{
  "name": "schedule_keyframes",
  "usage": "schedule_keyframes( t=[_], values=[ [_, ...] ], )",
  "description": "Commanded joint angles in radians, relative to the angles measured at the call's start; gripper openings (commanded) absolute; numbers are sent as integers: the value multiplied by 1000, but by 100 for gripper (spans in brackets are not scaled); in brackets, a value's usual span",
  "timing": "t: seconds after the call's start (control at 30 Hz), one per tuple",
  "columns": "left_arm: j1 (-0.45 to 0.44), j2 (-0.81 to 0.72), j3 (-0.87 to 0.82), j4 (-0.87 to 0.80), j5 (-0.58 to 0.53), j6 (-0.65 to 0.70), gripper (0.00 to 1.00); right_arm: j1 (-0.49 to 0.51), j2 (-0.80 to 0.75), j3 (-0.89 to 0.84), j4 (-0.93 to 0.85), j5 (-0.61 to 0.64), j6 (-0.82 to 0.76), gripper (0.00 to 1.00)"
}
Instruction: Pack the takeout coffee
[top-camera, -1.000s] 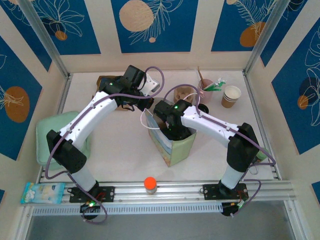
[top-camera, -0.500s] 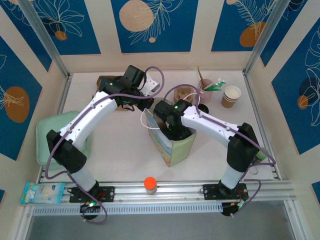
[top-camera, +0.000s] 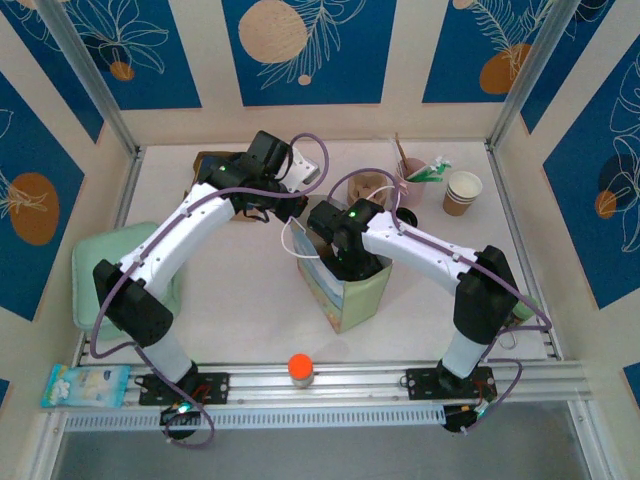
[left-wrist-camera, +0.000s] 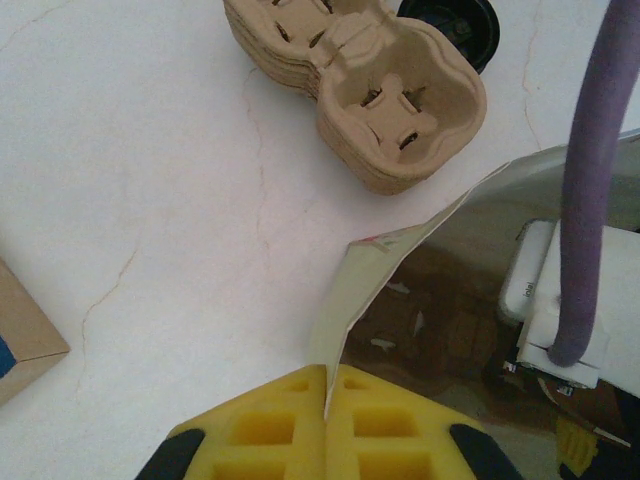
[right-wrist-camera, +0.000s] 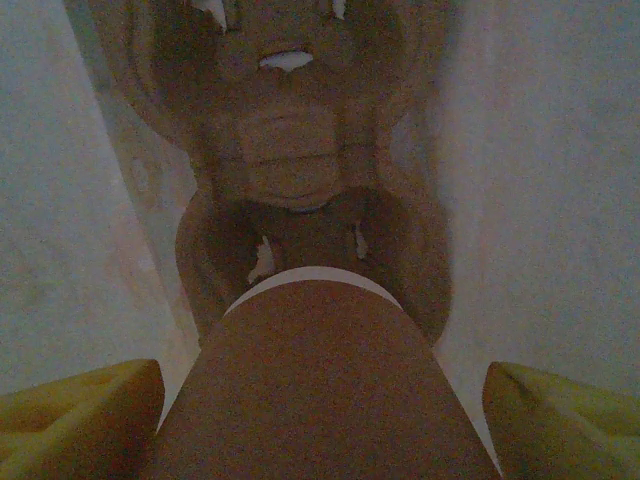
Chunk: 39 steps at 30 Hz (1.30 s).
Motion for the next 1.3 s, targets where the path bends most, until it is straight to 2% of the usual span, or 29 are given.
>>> schedule_keyframes(
  t=[0.0, 1.27],
  values=[
    [-3, -23, -18, -25, -12, 13, 6, -5, -33, -5, -4, 1, -6, 30],
    [-3, -40, -35, -10, -4, 8, 6, -2, -37, -16, 19, -5, -6, 30]
  ],
)
